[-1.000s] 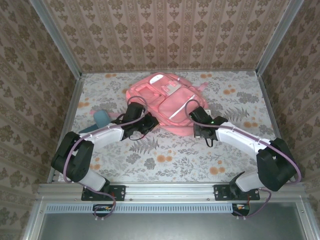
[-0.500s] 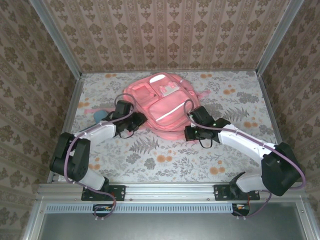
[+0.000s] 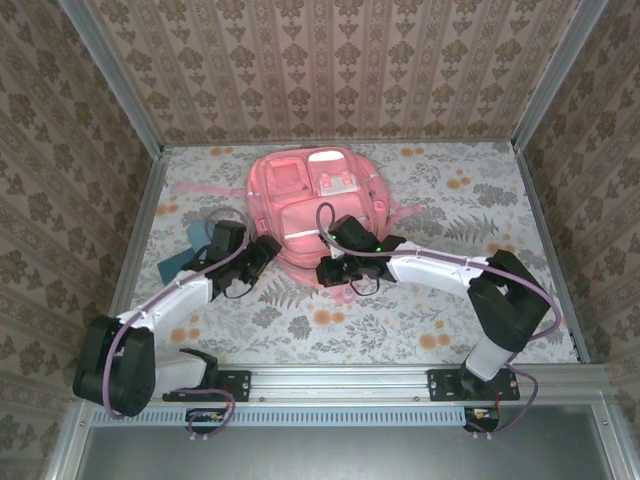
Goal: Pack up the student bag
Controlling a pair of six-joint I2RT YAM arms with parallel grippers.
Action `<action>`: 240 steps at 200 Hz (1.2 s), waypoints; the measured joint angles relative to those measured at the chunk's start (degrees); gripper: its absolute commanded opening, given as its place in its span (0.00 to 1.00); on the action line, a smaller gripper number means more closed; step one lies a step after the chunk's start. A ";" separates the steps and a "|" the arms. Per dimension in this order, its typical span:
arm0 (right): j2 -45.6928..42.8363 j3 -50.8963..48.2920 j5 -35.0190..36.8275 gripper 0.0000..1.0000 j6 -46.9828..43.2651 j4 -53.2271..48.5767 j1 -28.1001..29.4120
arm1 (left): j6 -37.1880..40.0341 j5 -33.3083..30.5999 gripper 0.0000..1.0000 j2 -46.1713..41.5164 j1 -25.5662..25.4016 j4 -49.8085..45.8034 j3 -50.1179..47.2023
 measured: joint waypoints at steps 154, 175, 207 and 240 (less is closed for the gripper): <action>-1.40 -1.29 4.07 0.00 0.96 -0.90 1.05 | -7.93 2.10 0.22 8.98 -8.96 10.64 -1.07; -4.26 -2.49 9.35 0.00 0.50 -4.22 1.53 | -7.61 1.31 0.13 8.98 -9.18 9.92 -0.94; -8.20 -3.26 21.40 0.00 -1.11 -11.89 1.46 | -6.58 0.66 0.08 8.98 -9.14 9.03 -0.52; -8.68 -3.26 28.48 0.00 -2.34 -16.26 -0.90 | -5.07 0.83 0.05 8.96 -9.05 8.07 0.44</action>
